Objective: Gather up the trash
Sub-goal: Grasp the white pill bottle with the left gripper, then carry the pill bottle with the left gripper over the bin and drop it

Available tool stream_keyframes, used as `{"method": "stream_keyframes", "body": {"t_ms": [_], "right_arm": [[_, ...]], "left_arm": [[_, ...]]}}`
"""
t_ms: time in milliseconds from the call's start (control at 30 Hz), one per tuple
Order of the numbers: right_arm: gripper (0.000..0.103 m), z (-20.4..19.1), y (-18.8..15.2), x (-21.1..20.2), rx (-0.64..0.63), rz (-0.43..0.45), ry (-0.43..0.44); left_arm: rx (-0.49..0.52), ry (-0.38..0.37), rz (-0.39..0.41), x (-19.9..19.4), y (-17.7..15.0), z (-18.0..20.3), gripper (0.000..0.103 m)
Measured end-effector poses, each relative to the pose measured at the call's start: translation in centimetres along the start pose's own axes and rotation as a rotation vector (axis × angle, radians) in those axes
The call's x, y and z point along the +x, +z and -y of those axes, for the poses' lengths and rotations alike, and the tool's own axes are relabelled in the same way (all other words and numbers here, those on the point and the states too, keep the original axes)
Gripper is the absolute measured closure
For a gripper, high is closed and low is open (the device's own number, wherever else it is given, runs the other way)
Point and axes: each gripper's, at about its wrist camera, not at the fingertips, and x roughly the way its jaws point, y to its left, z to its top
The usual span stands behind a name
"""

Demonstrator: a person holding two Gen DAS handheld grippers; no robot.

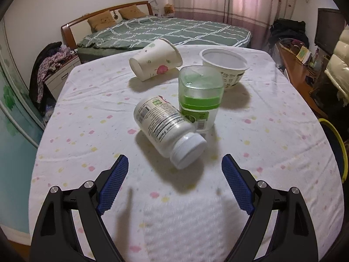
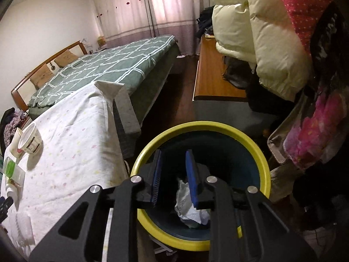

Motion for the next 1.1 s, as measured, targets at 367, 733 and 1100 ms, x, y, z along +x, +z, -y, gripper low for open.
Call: {"method": "stream_keyframes", "body": {"t_ms": [367, 733, 1100], "right_arm": [[0.081, -1.6, -0.5, 1.2, -0.023, -0.027, 0.028], [0.081, -2.4, -0.7, 0.4, -0.037, -0.021, 0.051], [0.081, -2.9, -1.0, -1.0, -0.046, -0.007, 0.072]], "left_arm": [[-0.093, -0.01, -0.055, 3.9, 2.6, -2.0, 0.026], [-0.106, -0.041, -0.038, 3.5, 2.6, -2.6, 0.055], [-0.107, -0.03, 0.064, -2.6, 1.4, -3.8, 0.057]]}}
